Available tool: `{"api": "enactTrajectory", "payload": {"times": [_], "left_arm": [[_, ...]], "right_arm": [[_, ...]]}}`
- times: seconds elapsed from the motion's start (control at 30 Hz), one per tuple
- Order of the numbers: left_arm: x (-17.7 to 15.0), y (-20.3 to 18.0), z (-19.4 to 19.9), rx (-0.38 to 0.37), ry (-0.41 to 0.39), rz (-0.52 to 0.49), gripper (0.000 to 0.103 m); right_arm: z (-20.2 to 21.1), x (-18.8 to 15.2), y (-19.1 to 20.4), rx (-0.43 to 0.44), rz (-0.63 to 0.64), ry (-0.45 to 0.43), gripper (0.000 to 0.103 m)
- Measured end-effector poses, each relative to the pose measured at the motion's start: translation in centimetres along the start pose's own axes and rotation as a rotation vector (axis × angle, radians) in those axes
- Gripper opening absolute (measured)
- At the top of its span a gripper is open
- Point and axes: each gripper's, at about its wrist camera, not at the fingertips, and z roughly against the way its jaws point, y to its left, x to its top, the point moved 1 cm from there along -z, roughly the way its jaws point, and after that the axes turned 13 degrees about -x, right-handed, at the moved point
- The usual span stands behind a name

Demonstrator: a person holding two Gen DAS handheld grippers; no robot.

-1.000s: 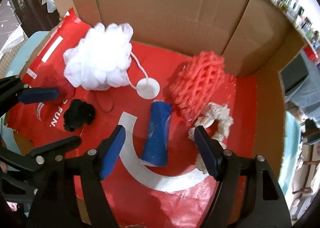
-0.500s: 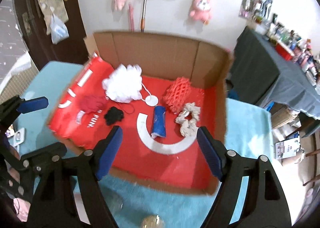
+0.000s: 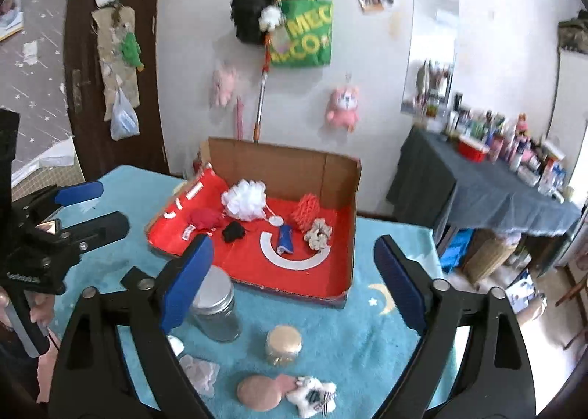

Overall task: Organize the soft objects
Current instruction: 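Withdraw both tools from the box back over the table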

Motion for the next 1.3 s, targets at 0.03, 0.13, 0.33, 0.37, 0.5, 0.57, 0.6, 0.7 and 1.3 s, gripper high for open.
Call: {"api": "enactTrajectory", "payload": {"times": [0.03, 0.13, 0.33, 0.37, 0.5, 0.57, 0.6, 0.7, 1.3], "left_arm": [[-0.4, -0.6, 0.5, 0.010, -0.017, -0.016, 0.103], [-1.5, -2.1, 2.1, 0.030, -0.067, -0.053, 0.103], [-4.1, -4.5, 5.1, 0.080, -0.182, -0.120, 0.103], [-4.6, -4.8, 5.3, 0.083, -0.191, -0.127, 0.103], [-6.3, -5.3, 5.7, 0.075, -0.198, -0.117, 0.103], [-7.3, -5.2, 5.6, 0.072, -0.191, -0.102, 0.103], [-8.0, -5.1, 5.6, 0.076, -0.194, -0.100, 0.103], [-9.6, -5.0, 5.3, 0.094, -0.196, -0.102, 0.103], [-17.0, -2.0, 0.6, 0.129, 0.005, -0.020, 0.103]], "right_arm": [[0.7, -0.4, 0.1, -0.005, -0.001, -0.015, 0.094], [2.9, -1.9, 0.1, -0.003, -0.009, -0.058, 0.094], [6.1, -5.2, 0.0, -0.002, -0.065, -0.110, 0.095], [6.4, -5.8, 0.0, -0.009, -0.077, -0.116, 0.095], [7.3, -7.8, 0.1, -0.043, -0.099, -0.133, 0.096], [7.5, -8.9, 0.3, -0.046, -0.115, -0.133, 0.096], [7.5, -9.4, 0.5, -0.052, -0.117, -0.135, 0.097], [7.5, -11.0, 1.0, -0.086, -0.118, -0.149, 0.097], [1.7, -18.6, 3.7, -0.093, -0.127, 0.034, 0.097]]}}
